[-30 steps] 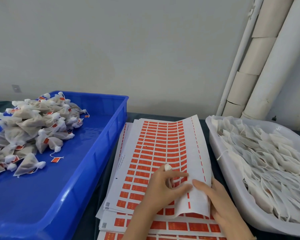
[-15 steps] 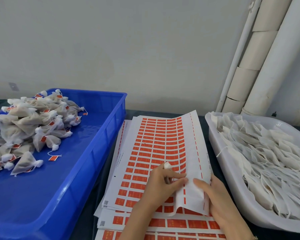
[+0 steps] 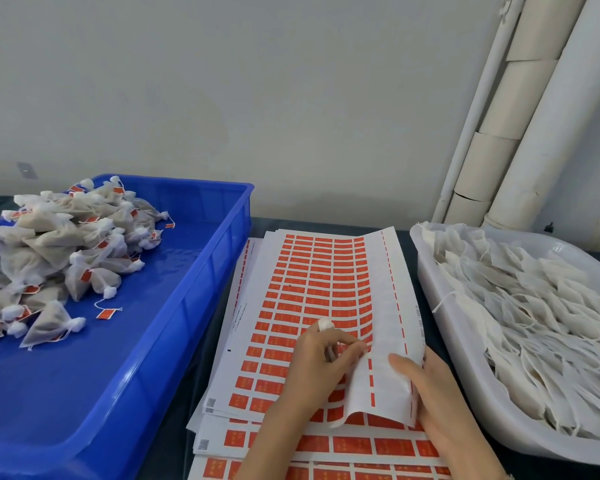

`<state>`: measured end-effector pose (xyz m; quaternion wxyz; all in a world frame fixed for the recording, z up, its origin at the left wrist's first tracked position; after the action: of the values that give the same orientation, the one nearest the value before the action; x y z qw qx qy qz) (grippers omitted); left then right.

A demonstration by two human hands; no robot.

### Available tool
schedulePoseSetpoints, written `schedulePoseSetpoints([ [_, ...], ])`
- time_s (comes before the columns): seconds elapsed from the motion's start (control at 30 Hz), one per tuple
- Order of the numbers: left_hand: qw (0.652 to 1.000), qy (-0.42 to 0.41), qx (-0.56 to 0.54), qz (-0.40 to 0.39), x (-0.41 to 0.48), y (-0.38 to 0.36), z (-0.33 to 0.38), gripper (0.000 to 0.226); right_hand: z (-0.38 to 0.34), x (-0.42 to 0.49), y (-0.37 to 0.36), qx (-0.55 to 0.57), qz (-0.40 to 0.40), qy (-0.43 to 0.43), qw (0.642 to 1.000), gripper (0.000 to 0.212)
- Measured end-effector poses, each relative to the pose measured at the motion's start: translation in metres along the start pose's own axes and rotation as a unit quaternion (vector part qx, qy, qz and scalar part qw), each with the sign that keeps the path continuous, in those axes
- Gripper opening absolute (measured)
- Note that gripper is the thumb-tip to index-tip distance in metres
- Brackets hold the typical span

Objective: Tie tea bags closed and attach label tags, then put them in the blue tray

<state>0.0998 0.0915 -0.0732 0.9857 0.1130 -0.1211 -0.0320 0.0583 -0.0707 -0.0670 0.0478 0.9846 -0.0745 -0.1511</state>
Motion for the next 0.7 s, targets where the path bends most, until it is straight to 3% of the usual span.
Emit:
schedulePoseSetpoints([
  [0.23, 1.0, -0.014, 0.002, -0.008, -0.002, 0.0, 0.004, 0.008, 0.002, 0.0, 0.001, -0.011, 0.017, 0.007, 1.0, 0.034],
  [0.5, 1.0, -0.002, -0.002, -0.003, -0.001, -0.002, -0.001, 0.011, 0.0, -0.002, 0.0, -0.06, 0.054, -0.003, 0.997, 0.046],
  [0.7, 0.992, 0.016, -0.026, 0.122, 0.003, 0.009, -0.002, 0.011, -0.001, -0.002, 0.003, -0.07, 0.079, 0.005, 0.994, 0.055],
])
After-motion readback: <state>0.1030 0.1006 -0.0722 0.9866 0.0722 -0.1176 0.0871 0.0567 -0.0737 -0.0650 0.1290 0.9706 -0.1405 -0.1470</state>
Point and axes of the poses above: each hand's wrist, its own x-axis towards the middle knuckle, its own y-axis out of the back of the hand, z = x × y, the point moved 3 cm from there along x, towards the middle knuckle, and after that the axes turned 11 degrees about -x, right-handed, at the moved point
